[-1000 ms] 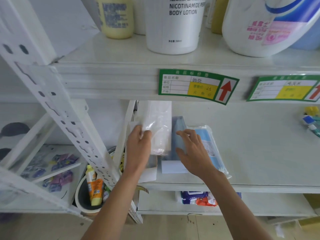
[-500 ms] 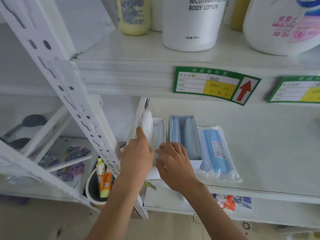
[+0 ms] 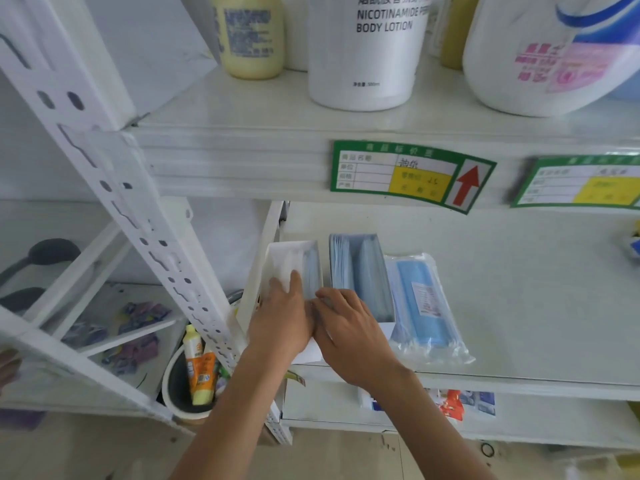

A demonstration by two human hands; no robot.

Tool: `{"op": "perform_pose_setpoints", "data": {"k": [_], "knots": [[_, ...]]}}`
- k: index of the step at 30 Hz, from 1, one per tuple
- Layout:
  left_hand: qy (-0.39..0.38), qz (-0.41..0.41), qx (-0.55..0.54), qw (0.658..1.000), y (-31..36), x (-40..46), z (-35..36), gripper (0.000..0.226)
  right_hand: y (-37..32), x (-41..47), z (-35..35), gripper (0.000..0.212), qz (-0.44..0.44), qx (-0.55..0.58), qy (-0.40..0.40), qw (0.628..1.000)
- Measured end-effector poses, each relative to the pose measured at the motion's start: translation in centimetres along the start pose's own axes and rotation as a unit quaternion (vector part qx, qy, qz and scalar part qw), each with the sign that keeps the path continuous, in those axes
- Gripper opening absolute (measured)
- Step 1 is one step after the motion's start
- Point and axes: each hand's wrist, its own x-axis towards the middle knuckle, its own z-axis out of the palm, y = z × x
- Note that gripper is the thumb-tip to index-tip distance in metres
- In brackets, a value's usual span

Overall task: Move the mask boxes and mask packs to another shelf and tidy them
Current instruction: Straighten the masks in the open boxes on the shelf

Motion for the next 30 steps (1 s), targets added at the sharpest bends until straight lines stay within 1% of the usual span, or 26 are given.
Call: {"op": "perform_pose_setpoints", "data": {"k": [1,3,5,6,8,11,13,15,17,20,22,26,28,30], "knots": [[0.020,0.011,0.006,1.000,0.1,-0.1,0.1,0.064,0.1,0.0,0.0,0.031,-0.001,0.002,0.001,1.000],[0.061,0.062,0.011,0.996,0.0,-0.2,0.3,0.063,0.2,-0.1,0.0,0.031,-0.002,0.010,-0.002,1.000],[0.085,0.121,0.019,0.989,-0.3,-0.2,0.4,0.056,0.5,-0.3,-0.1,0.031,-0.008,0.030,-0.007,0.999],[0.092,0.137,0.020,0.986,-0.6,-0.1,0.4,0.051,0.7,-0.4,-0.2,0.031,-0.010,0.042,-0.008,0.999],[0.098,0.144,0.010,0.985,-1.3,-0.1,0.3,0.044,1.1,-0.6,-0.5,0.032,-0.007,0.064,-0.008,0.998],[0.109,0.148,0.007,0.983,-2.0,0.0,0.5,0.043,1.6,-1.0,-1.1,0.035,0.008,0.087,0.000,0.996],[0.111,0.146,0.000,0.983,-2.1,0.1,0.6,0.034,1.9,-1.3,-1.5,0.035,0.040,0.081,0.025,0.996],[0.116,0.140,-0.015,0.983,-2.0,0.1,0.9,0.025,2.4,-1.5,-1.9,0.038,0.099,0.049,0.061,0.992],[0.127,0.140,-0.028,0.982,-2.0,0.0,1.1,0.029,2.9,-1.7,-2.3,0.044,0.158,-0.004,0.060,0.986],[0.133,0.156,-0.027,0.978,-2.0,0.0,1.2,0.037,3.1,-1.8,-2.1,0.061,0.195,-0.078,-0.019,0.978],[0.119,0.160,-0.023,0.980,-2.1,0.1,1.2,0.042,2.9,-1.9,-1.8,0.071,0.191,-0.098,-0.034,0.976],[0.115,0.142,-0.037,0.982,-2.3,-0.1,1.1,0.056,2.0,-1.8,-1.5,0.075,0.148,-0.093,-0.021,0.984],[0.124,0.161,-0.036,0.978,-2.2,-0.1,0.9,0.059,1.6,-1.6,-1.4,0.073,0.127,-0.077,-0.023,0.989],[0.135,0.197,-0.031,0.971,-1.9,-0.1,0.7,0.057,1.6,-1.5,-1.3,0.066,0.118,-0.055,-0.031,0.991]]}}
